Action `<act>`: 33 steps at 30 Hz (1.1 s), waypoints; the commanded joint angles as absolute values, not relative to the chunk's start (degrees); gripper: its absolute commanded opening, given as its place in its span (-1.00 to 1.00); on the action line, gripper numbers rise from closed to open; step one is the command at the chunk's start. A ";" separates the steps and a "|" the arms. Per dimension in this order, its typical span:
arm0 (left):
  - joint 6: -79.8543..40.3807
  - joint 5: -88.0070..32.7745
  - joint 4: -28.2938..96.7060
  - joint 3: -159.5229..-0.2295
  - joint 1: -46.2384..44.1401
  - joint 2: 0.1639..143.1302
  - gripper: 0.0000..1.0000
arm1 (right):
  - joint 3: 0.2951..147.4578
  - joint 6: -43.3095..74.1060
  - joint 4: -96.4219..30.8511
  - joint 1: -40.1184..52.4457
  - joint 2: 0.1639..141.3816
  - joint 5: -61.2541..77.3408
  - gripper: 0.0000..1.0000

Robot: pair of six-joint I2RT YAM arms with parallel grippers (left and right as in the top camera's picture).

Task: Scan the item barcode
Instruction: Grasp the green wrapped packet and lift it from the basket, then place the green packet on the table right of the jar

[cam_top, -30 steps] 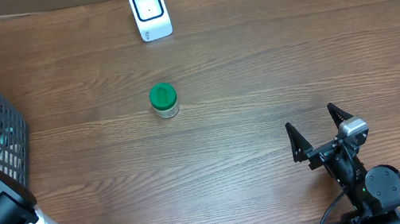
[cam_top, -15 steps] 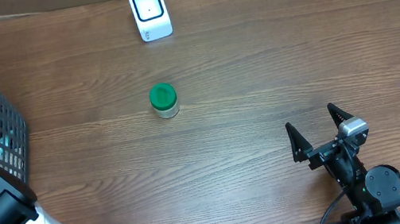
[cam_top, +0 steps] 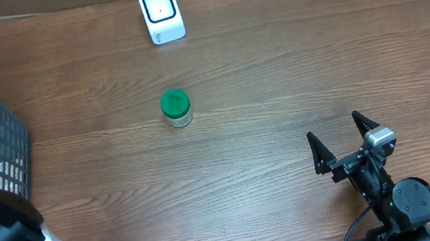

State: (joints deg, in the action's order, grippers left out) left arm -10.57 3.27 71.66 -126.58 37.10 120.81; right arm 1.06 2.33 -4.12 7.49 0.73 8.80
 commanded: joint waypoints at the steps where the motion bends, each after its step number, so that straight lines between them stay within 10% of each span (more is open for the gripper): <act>1: -9.82 2.76 72.86 -131.39 36.38 110.72 -0.92 | 0.47 2.07 -3.88 7.22 0.19 9.10 1.00; 15: 0.54 -11.03 75.42 -131.35 17.06 93.01 -0.92 | 0.47 2.07 -3.90 7.22 0.19 9.10 1.00; 33: 2.98 -10.28 75.64 -115.37 -23.29 115.11 -0.92 | 0.47 2.07 -3.90 7.22 0.19 9.10 1.00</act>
State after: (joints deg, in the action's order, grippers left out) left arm 2.98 -10.11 75.64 -115.98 -20.49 111.55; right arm 1.06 2.35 -4.12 7.49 0.73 8.80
